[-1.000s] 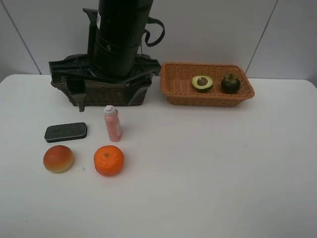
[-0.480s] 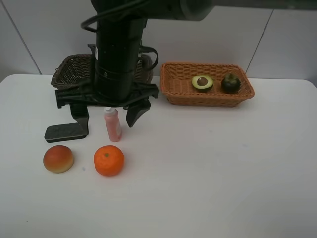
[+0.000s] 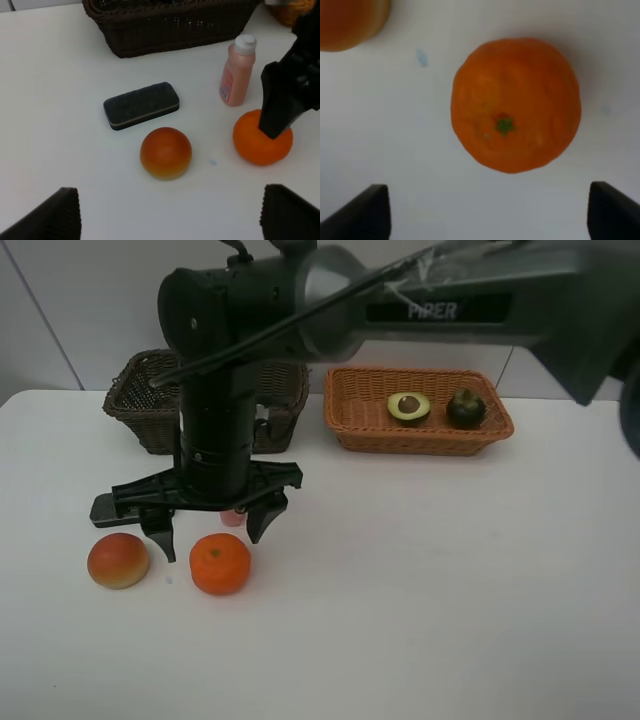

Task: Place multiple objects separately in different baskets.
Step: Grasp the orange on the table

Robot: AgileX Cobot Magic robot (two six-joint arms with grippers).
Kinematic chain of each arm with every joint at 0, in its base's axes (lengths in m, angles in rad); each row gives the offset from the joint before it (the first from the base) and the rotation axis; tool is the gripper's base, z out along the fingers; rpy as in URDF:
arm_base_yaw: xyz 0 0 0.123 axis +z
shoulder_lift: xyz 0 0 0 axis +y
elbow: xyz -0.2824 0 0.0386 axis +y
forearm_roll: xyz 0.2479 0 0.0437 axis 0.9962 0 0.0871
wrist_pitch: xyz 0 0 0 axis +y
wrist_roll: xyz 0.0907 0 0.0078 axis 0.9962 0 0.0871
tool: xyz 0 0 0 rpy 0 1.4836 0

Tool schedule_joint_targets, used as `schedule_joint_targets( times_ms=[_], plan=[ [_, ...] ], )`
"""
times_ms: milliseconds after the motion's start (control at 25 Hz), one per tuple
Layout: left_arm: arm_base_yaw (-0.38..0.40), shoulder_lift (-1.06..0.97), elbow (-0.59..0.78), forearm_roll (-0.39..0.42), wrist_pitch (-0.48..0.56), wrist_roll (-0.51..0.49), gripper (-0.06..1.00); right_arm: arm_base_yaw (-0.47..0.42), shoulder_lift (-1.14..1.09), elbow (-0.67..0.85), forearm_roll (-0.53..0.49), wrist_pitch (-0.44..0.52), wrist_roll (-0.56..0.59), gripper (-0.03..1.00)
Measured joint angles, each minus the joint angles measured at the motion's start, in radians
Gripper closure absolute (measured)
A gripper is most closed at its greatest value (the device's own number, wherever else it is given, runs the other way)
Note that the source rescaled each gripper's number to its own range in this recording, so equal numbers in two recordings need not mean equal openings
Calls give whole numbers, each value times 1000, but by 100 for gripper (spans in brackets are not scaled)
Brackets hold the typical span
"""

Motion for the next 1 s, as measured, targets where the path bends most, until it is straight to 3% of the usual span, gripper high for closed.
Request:
schedule_joint_targets(
  times_ms=[1000],
  plan=[
    [0, 0, 0, 0, 0, 0, 10, 0, 129, 0, -10, -108, 0, -1]
  ],
)
